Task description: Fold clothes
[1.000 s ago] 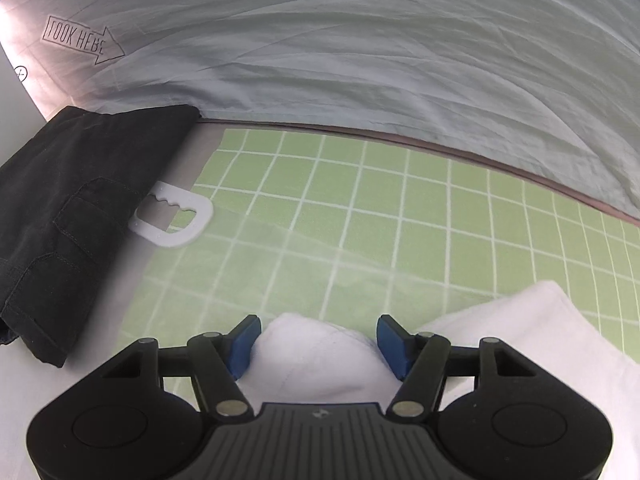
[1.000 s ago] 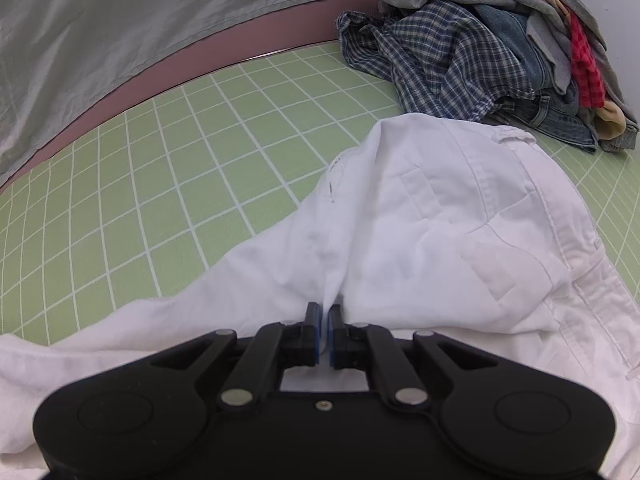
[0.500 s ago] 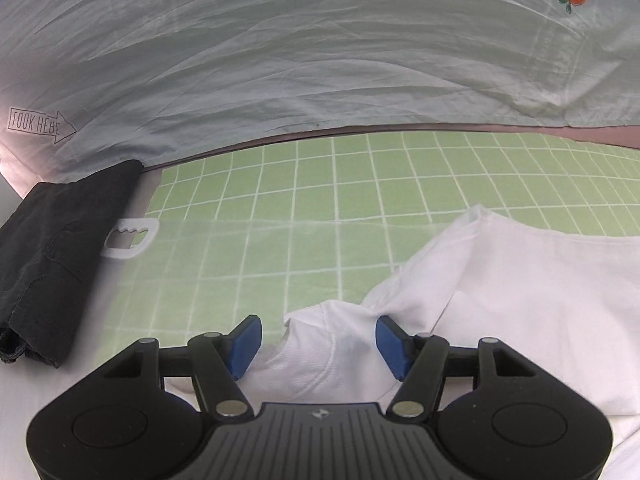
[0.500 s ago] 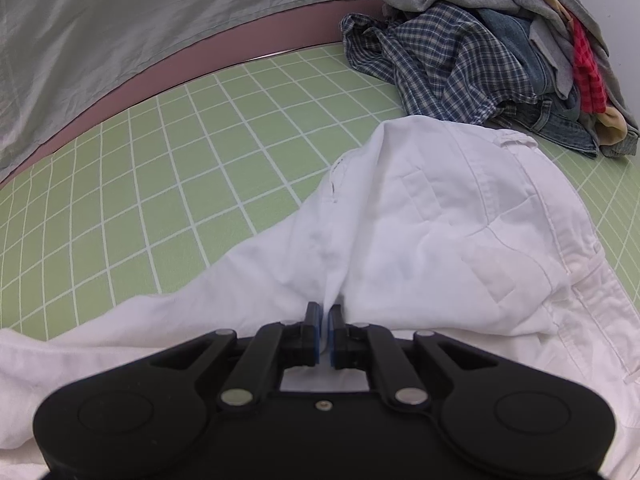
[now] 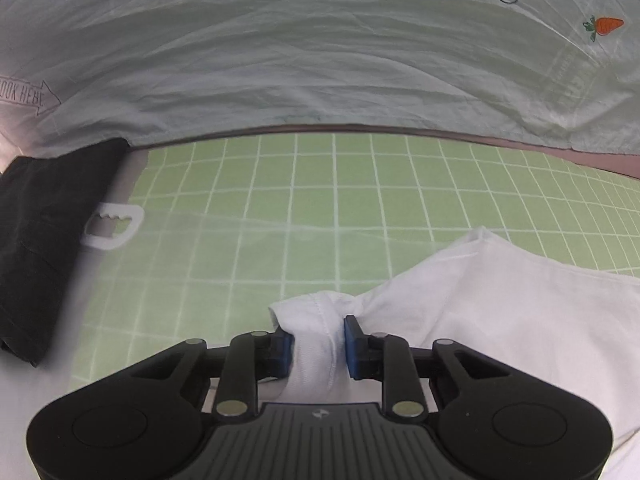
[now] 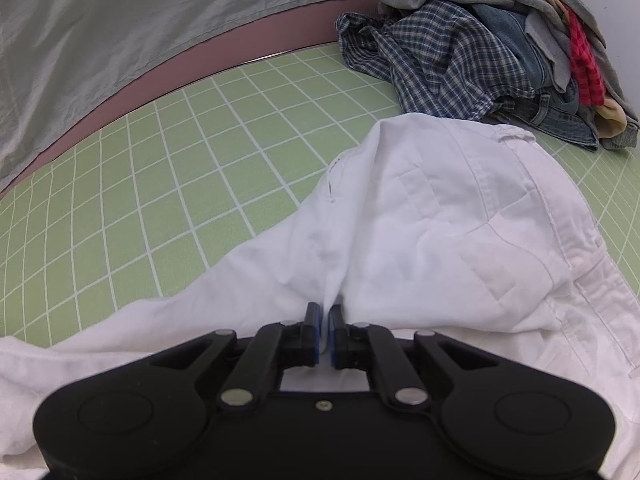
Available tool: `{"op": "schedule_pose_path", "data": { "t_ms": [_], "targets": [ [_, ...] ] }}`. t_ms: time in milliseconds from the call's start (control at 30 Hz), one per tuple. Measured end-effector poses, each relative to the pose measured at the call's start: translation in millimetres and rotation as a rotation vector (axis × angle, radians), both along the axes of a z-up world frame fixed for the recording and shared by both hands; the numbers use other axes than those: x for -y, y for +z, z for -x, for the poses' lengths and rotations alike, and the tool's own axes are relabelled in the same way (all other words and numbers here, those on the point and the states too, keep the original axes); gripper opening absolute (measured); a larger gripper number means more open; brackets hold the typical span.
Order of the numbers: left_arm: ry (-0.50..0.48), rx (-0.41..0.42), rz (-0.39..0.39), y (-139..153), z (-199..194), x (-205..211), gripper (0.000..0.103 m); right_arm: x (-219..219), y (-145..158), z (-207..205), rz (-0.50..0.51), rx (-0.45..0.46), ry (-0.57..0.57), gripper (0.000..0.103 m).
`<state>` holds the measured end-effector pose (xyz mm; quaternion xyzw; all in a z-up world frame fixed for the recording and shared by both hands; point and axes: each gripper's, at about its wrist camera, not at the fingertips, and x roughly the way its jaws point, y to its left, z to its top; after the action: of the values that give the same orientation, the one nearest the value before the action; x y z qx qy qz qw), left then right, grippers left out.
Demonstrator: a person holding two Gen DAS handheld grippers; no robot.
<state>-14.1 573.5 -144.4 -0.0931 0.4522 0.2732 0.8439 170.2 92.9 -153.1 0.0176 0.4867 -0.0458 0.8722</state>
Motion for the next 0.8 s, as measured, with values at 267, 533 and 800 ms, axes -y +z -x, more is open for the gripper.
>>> {"op": "schedule_pose_path", "data": {
  "t_ms": [267, 533, 800],
  "targets": [
    [0.233, 0.225, -0.165, 63.2, -8.5, -83.9, 0.027, -2.6, 17.4, -13.8, -0.067, 0.089, 0.019, 0.011],
    [0.232, 0.17, -0.183, 40.6, -17.7, -73.2, 0.027, 8.1, 10.8, -47.0, -0.346, 0.022, -0.157, 0.045],
    [0.264, 0.166, -0.155, 34.8, -2.9, -85.0, 0.026, 40.6, -15.2, -87.3, -0.649, -0.096, -0.503, 0.025]
  ]
}}
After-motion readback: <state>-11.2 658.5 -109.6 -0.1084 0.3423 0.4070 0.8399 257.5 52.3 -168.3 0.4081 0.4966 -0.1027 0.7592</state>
